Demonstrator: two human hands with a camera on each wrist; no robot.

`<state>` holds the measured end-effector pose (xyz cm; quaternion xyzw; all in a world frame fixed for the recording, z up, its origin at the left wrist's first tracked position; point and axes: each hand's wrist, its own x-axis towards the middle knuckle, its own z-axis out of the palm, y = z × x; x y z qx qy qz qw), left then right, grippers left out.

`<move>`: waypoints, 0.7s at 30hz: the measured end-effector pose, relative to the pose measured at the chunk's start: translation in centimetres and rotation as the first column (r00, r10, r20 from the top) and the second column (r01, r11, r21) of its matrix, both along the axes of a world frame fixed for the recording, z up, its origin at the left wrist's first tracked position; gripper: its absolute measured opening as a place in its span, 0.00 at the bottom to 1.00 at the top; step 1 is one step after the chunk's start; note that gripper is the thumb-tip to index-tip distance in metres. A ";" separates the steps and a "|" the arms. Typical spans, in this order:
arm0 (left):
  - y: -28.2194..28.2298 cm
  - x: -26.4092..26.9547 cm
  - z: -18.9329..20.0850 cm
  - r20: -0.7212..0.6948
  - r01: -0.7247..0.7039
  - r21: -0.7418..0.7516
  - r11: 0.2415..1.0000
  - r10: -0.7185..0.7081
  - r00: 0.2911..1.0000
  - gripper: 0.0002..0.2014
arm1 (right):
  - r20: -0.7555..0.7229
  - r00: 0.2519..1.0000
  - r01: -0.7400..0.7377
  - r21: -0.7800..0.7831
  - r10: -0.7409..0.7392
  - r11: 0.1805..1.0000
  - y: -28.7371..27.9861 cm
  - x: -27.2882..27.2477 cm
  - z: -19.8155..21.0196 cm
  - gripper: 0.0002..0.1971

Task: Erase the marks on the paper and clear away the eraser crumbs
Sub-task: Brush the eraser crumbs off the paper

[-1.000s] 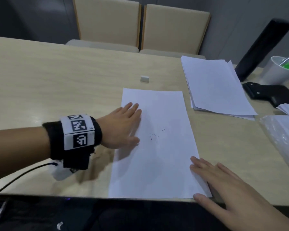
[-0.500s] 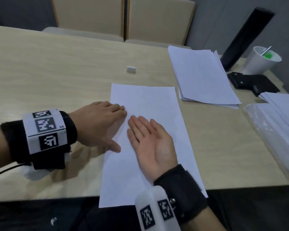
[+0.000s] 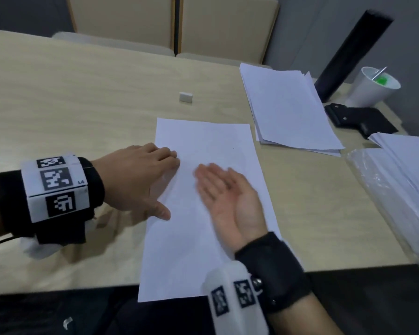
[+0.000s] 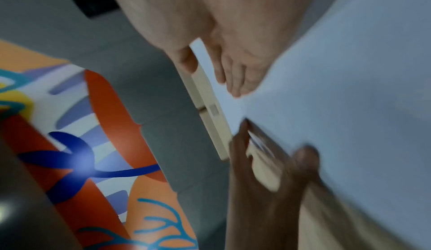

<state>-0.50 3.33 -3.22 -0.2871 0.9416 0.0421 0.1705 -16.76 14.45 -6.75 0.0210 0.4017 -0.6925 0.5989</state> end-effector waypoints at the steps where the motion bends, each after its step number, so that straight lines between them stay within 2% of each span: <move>1: 0.0 0.0 0.0 -0.005 -0.003 0.004 1.000 0.003 1.000 0.52 | -0.043 0.989 0.140 -0.006 -0.140 0.990 0.8 -1.5 -0.1 0.15; 2: -0.1 0.1 -0.1 -0.010 0.000 0.007 1.000 0.000 1.000 0.52 | -0.127 0.948 0.293 -0.019 -0.293 0.956 1.8 -3.2 0.0 0.14; 4: -0.1 0.2 -0.2 -0.013 0.004 0.007 1.000 -0.004 1.000 0.51 | -0.347 0.796 0.507 -0.066 -0.497 0.859 4.0 -5.6 0.7 0.17; 5: -0.2 0.1 -0.1 -0.013 0.005 0.006 1.000 -0.005 1.000 0.51 | -0.425 0.734 0.545 -0.099 -0.531 0.833 4.7 -5.9 1.1 0.18; 6: -0.2 0.1 -0.1 -0.012 0.005 0.004 1.000 -0.005 1.000 0.51 | -0.475 0.713 0.519 -0.137 -0.516 0.843 5.0 -5.4 1.6 0.18; 7: -0.2 0.1 -0.1 -0.010 0.002 0.007 1.000 -0.002 1.000 0.51 | -0.500 0.743 0.424 -0.162 -0.445 0.891 4.7 -4.4 1.8 0.18; 9: -0.1 0.0 -0.1 -0.005 0.001 0.013 1.000 -0.001 1.000 0.51 | -0.483 0.863 0.102 -0.116 -0.146 0.988 3.2 -1.9 1.7 0.17; 11: 0.0 -0.1 0.0 -0.001 0.001 0.012 1.000 -0.001 1.000 0.51 | -0.313 0.935 -0.180 -0.014 0.166 0.984 1.6 0.3 1.1 0.17; 12: -0.1 -0.1 0.0 -0.004 0.004 0.011 1.000 -0.004 1.000 0.51 | -0.206 0.951 -0.235 0.008 0.232 0.972 1.2 0.6 0.8 0.18; 13: -0.1 -0.2 0.0 -0.007 0.005 0.014 1.000 -0.005 1.000 0.51 | -0.128 0.967 -0.220 0.020 0.221 0.975 1.1 0.1 0.3 0.18; 15: -0.2 -0.1 0.0 -0.009 0.007 0.022 1.000 -0.007 1.000 0.51 | -0.092 0.995 -0.025 0.034 0.028 0.999 1.9 -2.4 -0.3 0.14; 16: -0.3 0.0 -0.1 -0.010 0.008 0.025 1.000 -0.007 1.000 0.51 | -0.141 0.983 0.118 0.024 -0.114 0.993 2.6 -4.0 -0.3 0.12; 17: -0.3 0.0 0.0 -0.010 0.009 0.027 1.000 -0.009 1.000 0.51 | -0.242 0.934 0.276 0.021 -0.263 0.961 3.5 -5.7 -0.1 0.11; 18: -0.3 0.0 0.0 -0.009 0.010 0.026 1.000 -0.009 1.000 0.51 | -0.362 0.852 0.413 0.020 -0.379 0.910 4.2 -7.2 0.4 0.11; 19: -0.3 0.0 0.0 -0.006 0.010 0.023 1.000 -0.010 1.000 0.51 | -0.454 0.776 0.497 0.012 -0.438 0.868 4.7 -8.0 1.2 0.12; 20: -0.3 0.0 -0.1 -0.003 0.012 0.017 1.000 -0.012 1.000 0.51 | -0.496 0.740 0.522 -0.003 -0.454 0.853 4.8 -8.1 1.9 0.13; 21: -0.3 0.0 -0.1 -0.001 0.012 0.015 1.000 -0.012 1.000 0.51 | -0.497 0.750 0.486 -0.033 -0.436 0.874 4.3 -7.5 2.5 0.13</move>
